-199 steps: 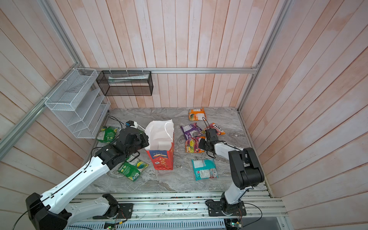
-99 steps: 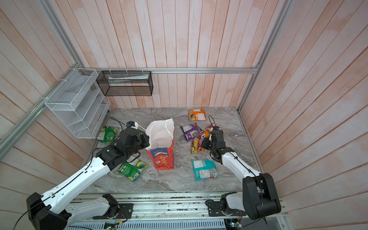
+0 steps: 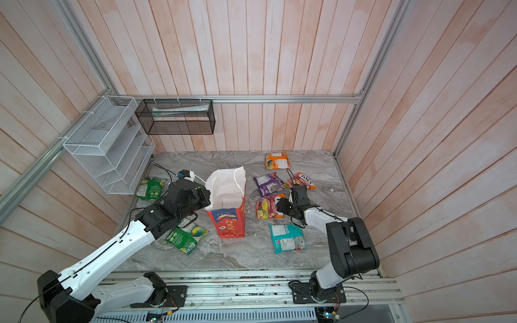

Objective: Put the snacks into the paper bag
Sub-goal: 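Close the right gripper on the orange FOX'S packet nearest the bag, then lift the FOX'S packet with the right gripper and carry it over the bag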

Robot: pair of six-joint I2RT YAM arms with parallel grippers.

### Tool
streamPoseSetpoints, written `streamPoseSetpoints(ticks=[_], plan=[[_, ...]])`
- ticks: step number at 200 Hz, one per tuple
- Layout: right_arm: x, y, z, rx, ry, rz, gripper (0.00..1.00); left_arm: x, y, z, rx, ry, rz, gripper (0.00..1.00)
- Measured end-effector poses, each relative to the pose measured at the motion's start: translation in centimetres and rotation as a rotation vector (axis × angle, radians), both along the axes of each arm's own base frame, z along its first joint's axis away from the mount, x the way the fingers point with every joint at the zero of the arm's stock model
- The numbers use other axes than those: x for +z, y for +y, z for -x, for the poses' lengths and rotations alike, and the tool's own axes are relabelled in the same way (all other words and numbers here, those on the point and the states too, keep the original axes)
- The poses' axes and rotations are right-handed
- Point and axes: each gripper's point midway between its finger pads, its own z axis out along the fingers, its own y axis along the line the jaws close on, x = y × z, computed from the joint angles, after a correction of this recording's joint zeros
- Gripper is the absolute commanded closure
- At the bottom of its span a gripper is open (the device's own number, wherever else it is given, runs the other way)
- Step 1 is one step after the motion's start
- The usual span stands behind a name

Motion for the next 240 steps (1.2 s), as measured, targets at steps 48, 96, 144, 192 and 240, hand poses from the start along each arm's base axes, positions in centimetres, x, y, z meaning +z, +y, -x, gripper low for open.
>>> streamPoseSetpoints(ticks=[48,96,144,192,240], plan=[[0.4,0.1,-0.9,0.006,-0.018,0.013,0.02,0.0,0.0,0.0,0.0,0.0,0.0,1.0],[-1.0,0.8,-1.8,0.04,0.012,0.041,0.02,0.0,-0.1,0.0,-0.003,-0.001,0.003,1.0],[-1.3,1.2,-2.8,0.058,0.015,0.085,0.05,0.0,-0.3,-0.2,-0.006,-0.004,0.007,1.0],[-1.9,1.4,-4.1,0.063,0.016,0.13,0.27,0.0,-0.3,-0.2,-0.006,-0.003,0.006,1.0],[-2.2,1.6,-4.5,0.068,0.022,0.138,0.56,0.0,-0.3,-0.2,-0.007,-0.002,0.006,1.0]])
